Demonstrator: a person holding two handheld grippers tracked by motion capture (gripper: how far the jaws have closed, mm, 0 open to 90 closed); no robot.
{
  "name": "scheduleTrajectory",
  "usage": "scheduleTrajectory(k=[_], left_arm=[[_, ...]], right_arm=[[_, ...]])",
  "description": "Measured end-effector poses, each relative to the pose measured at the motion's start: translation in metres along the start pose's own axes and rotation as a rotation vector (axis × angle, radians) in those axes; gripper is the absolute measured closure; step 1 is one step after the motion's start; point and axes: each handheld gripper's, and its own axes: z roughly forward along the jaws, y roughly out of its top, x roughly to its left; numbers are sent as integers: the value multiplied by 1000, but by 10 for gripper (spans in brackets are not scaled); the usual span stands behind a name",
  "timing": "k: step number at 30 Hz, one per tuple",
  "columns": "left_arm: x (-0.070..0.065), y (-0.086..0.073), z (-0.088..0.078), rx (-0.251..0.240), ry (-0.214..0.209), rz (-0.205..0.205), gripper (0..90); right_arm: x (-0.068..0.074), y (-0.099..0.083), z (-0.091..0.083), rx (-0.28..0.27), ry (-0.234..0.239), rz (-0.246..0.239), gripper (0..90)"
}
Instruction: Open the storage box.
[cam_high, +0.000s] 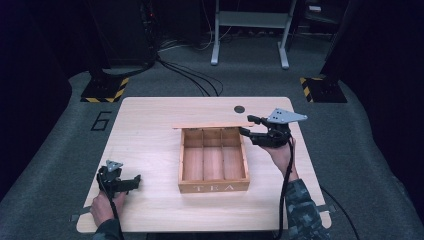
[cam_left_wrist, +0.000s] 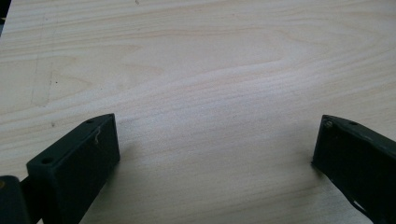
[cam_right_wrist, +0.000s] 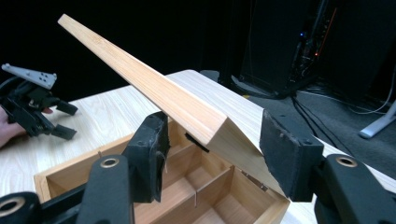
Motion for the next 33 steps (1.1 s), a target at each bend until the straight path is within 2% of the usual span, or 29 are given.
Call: scheduleTrajectory(k=[9, 13, 14, 15, 16, 20, 24, 25, 33], left_arm=[[0, 0, 0, -6, -1, -1, 2], [0, 0, 0, -3, 0, -1, 2], [0, 0, 0, 0, 0, 0, 2], [0, 0, 0, -1, 0, 0, 2], [0, 0, 0, -1, 0, 0, 2], [0, 0, 0, -3, 0, -1, 2], [0, 0, 0, -5, 0, -3, 2], [1, 0, 0, 3, -1, 8, 2], [0, 0, 0, 2, -1, 7, 2]], right_arm=[[-15, 10, 9, -10, 35, 65, 412], [-16, 12, 13, -3, 35, 54, 411], [-16, 12, 17, 16, 16, 53, 454], [-16, 12, 17, 16, 16, 53, 454], [-17, 11, 21, 29, 36, 58, 446], [-18, 12, 24, 28, 32, 52, 445], [-22, 17, 27, 34, 29, 74, 445], [-24, 19, 28, 33, 24, 84, 445], [-37, 27, 35, 26, 37, 134, 449]])
